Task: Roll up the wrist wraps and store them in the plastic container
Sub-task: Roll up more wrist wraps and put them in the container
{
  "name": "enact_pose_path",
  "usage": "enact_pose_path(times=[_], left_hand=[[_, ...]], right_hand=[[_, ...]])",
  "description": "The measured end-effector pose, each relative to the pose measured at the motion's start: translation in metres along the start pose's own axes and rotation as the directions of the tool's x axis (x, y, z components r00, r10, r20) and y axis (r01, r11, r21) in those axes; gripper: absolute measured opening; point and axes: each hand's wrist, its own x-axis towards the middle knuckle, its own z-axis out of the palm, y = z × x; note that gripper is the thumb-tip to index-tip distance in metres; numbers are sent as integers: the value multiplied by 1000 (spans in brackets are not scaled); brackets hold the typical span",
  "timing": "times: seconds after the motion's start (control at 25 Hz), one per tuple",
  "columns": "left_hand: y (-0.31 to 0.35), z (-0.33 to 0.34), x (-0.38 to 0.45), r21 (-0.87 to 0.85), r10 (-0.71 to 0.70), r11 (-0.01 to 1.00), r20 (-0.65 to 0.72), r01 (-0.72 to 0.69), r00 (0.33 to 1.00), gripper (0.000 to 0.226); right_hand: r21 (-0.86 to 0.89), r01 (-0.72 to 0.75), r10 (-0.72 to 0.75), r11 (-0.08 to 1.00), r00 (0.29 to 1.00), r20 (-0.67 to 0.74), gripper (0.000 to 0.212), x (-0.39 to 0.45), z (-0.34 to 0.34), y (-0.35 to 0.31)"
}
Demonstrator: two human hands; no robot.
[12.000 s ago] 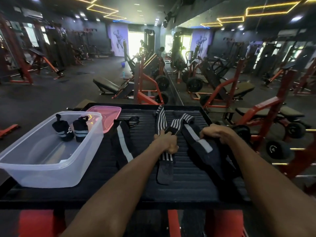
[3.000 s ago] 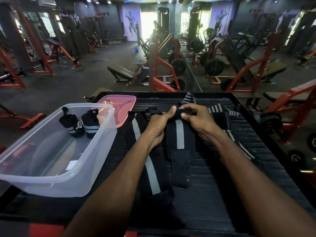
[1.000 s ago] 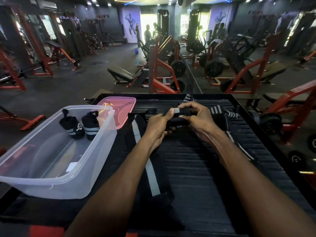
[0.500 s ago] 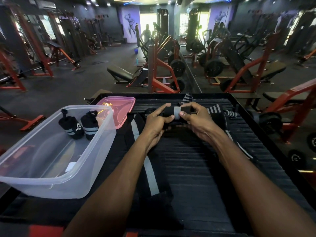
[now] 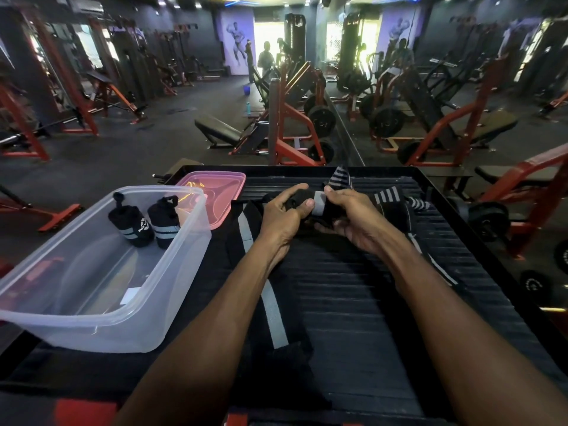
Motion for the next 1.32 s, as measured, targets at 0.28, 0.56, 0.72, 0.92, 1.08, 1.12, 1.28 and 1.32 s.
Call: enact_pose_path(times=[0.28,0.56,0.72,0.92,1.08,1.12,1.28,1.32], left_hand=[[4,2,-1,-16,-151,988,62,152,987,31],[1,-4,-1,98,-141,986,86,132,986,22],[1,-11,4,238,-72,970,118,43,990,31],[4,-9,3,152,-124,982,59,113,991,32],[-2,-12,7,334,-53,941,-28,60,998,51],[-2,-12,6,389,-51,919,-30,59,998,53],[3,-14,4,610,81,792,-105,0,991,41],[5,-17,5,657,156,754,-141,-26,978,34]], right_hand=[[-70,85,-91,994,991,-95,20,6,0,6],[-79,61,-58,995,997,41,44,-1,-4,4],[-316,95,-73,944,994,82,33,-5,-4,5],[-596,208,-280,776,960,-30,33,3,-2,18],[-838,198,-318,508,948,31,46,2,-2,23],[-865,185,-296,467,954,45,46,1,-2,24],[-929,168,-278,330,958,75,55,-4,-1,29],[-940,166,-278,299,957,81,57,-5,0,30]])
